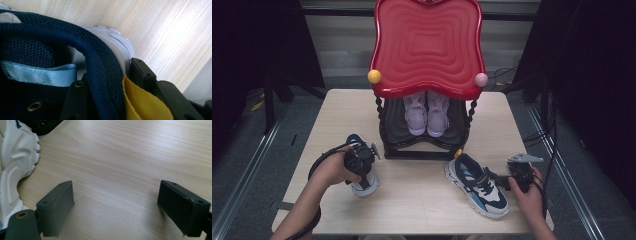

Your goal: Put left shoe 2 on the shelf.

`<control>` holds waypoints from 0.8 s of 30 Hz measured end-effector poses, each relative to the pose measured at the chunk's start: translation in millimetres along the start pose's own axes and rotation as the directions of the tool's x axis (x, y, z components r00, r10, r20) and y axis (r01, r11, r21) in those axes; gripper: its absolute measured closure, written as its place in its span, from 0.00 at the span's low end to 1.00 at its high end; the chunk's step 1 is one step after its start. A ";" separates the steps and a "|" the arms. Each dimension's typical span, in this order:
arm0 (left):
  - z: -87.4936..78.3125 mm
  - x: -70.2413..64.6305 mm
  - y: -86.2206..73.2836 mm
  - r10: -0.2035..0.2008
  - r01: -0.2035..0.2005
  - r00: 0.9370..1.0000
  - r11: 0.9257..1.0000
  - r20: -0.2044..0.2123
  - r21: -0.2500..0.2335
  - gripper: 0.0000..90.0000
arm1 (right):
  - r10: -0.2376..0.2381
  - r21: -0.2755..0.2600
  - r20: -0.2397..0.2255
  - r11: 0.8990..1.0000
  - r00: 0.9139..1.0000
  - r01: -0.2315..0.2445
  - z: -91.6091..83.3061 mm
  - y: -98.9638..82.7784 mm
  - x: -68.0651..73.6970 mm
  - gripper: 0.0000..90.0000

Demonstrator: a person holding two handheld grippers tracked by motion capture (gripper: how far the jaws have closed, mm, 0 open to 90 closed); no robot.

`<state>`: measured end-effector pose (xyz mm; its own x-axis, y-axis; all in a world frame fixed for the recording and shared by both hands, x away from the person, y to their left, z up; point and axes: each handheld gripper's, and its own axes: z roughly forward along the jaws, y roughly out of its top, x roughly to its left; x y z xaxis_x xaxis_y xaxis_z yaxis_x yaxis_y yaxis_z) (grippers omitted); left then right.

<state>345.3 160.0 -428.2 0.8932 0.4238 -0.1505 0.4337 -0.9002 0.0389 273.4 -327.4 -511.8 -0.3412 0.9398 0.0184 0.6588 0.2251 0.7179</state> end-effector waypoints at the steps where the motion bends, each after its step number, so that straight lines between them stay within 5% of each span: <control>1: -0.1 0.1 -0.1 0.001 -0.001 1.000 1.000 0.001 0.002 0.70 | 0.000 0.000 0.000 1.000 1.000 0.000 0.0 0.0 0.0 0.14; 13: 0.4 -2.7 1.5 -0.016 0.017 1.000 1.000 0.014 -0.014 0.73 | 0.001 0.000 0.000 1.000 1.000 -0.001 0.0 0.0 0.1 0.14; 16: -0.6 -2.4 1.7 0.007 -0.007 1.000 1.000 0.005 -0.004 0.73 | 0.000 0.000 0.000 1.000 1.000 0.000 0.0 0.0 0.0 0.14; 24: -7.1 -3.0 -1.2 -0.025 0.025 1.000 0.999 -0.001 -0.022 0.75 | 0.000 0.000 0.000 1.000 1.000 0.000 0.0 0.0 0.0 0.14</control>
<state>342.9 160.6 -420.8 0.8822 0.4460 -0.1508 0.4582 -0.8870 0.0573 273.4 -327.5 -511.8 -0.3414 0.9397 0.0184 0.6587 0.2252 0.7179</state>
